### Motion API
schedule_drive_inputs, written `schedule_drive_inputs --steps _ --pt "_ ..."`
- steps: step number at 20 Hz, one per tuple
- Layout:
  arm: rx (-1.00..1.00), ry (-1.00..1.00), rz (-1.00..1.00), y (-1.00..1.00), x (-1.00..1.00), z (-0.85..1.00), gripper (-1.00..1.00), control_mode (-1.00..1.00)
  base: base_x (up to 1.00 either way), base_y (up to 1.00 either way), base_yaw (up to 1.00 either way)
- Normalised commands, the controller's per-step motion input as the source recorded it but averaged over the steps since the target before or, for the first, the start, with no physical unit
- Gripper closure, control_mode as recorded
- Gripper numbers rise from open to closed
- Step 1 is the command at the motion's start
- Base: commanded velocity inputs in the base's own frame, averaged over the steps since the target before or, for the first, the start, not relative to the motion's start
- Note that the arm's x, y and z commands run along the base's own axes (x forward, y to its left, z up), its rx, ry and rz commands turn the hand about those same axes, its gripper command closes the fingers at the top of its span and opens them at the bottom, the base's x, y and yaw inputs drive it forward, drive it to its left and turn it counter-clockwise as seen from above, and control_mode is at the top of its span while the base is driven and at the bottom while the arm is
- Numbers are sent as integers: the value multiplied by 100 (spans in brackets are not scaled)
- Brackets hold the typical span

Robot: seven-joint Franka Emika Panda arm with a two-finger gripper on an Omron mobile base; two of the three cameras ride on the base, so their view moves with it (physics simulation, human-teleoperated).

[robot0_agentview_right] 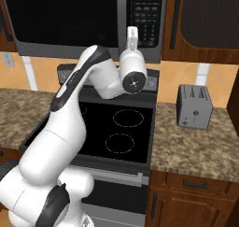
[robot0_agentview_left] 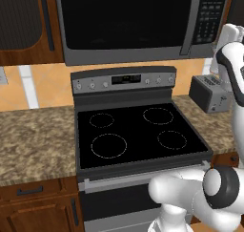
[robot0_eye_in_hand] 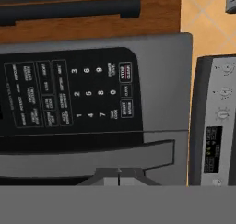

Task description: Open the microwave, place the bowl with waffle inside the microwave, then close the microwave door and turn it on.

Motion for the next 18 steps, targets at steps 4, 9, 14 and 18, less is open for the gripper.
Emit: schedule_drive_inputs --steps 4,9,14,18 --pt "5 0 0 -20 50 -3 100 -100 0 0 0" --pt "3 0 0 -13 45 -6 100 -100 0 0 0" --pt "3 -2 0 0 42 -1 100 -100 0 0 0" --pt "3 0 0 -8 48 -8 100 -100 0 0 0"
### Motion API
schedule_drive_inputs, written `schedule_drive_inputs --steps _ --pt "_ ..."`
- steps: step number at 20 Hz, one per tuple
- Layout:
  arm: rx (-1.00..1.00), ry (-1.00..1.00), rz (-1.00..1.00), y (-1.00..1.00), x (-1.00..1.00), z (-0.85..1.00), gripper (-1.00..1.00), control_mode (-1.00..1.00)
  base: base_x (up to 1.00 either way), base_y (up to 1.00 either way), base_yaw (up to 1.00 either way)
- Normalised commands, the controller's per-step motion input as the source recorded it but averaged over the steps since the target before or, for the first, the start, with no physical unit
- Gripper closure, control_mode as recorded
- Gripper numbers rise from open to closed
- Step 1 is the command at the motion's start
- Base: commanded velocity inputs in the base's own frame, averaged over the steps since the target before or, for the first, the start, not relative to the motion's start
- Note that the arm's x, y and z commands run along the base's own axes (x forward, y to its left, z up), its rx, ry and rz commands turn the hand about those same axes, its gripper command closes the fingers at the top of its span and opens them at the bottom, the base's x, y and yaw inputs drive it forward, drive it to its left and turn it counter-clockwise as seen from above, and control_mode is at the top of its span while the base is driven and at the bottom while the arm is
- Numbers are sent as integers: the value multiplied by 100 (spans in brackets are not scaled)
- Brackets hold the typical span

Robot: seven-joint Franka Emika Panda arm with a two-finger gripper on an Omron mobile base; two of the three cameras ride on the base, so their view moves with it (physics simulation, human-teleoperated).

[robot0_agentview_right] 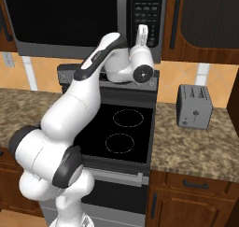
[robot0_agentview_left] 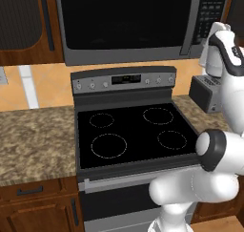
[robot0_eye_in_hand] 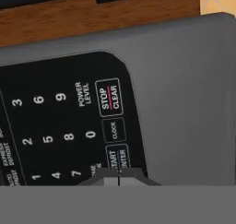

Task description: Open the microwave, place the bowl with waffle inside the microwave, then close the microwave door and turn it on.

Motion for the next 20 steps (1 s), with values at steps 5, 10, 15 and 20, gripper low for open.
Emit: schedule_drive_inputs --steps 5,10,15,20 --pt "5 0 0 -9 58 -9 100 -100 0 0 0" --pt "4 0 0 -7 60 -10 100 -100 0 0 0" --pt "0 1 5 0 3 -2 100 -100 0 0 0" --pt "0 0 7 0 -53 0 100 -100 0 0 0"
